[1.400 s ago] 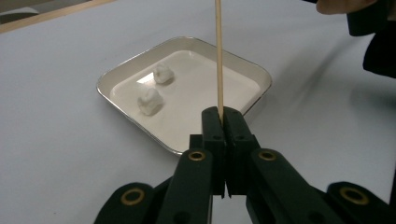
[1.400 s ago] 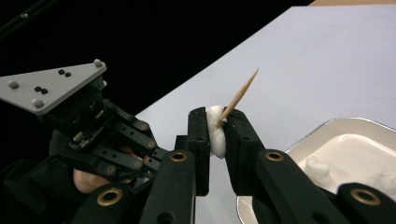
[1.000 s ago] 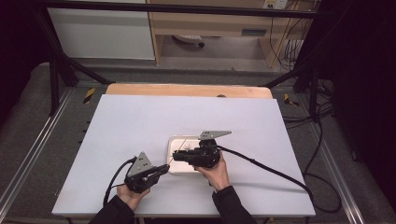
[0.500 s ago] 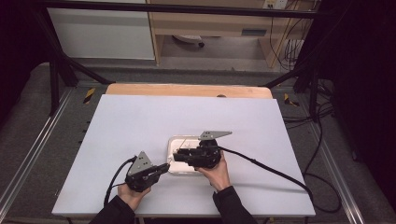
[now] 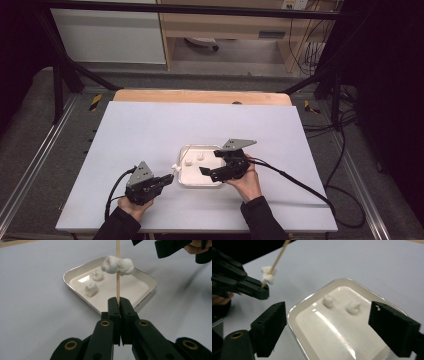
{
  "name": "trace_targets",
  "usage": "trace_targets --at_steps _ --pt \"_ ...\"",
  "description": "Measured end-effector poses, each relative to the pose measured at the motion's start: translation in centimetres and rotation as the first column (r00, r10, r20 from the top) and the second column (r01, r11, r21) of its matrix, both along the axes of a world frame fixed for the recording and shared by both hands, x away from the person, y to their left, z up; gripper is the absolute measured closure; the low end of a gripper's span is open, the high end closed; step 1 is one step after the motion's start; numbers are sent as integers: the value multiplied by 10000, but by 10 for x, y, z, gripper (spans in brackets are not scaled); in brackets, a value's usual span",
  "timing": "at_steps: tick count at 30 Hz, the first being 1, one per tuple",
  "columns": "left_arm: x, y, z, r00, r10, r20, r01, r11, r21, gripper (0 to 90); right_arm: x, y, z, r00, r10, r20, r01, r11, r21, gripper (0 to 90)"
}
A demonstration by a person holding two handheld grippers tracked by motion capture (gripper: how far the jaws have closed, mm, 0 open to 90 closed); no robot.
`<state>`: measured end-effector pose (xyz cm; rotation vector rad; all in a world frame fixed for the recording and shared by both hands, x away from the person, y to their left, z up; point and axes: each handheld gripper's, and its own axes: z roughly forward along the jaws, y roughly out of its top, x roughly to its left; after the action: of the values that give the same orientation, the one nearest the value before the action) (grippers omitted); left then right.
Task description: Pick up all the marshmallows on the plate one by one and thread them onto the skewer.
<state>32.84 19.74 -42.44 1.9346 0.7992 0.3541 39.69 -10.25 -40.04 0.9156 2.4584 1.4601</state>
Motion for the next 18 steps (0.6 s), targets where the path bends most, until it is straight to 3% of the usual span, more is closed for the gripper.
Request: trace_targets --at_steps 3,8,16,18 --pt "1 4 -1 10000 6 -81 -7 10000 -50 886 2 2 -5 9999 -142 21 142 9990 -417 94" --pt "2 10 -1 9997 74 -219 -77 9999 -138 886 9 4 -9 9989 -450 -128 445 9983 -376 40" --pt "3 13 -2 9996 132 -236 -136 9997 -184 885 26 9 -8 9961 -881 -75 876 9946 -565 40" --pt "3 13 -1 9996 128 -248 -133 9998 -177 885 31 14 -8 9962 -866 109 871 9939 -675 49"
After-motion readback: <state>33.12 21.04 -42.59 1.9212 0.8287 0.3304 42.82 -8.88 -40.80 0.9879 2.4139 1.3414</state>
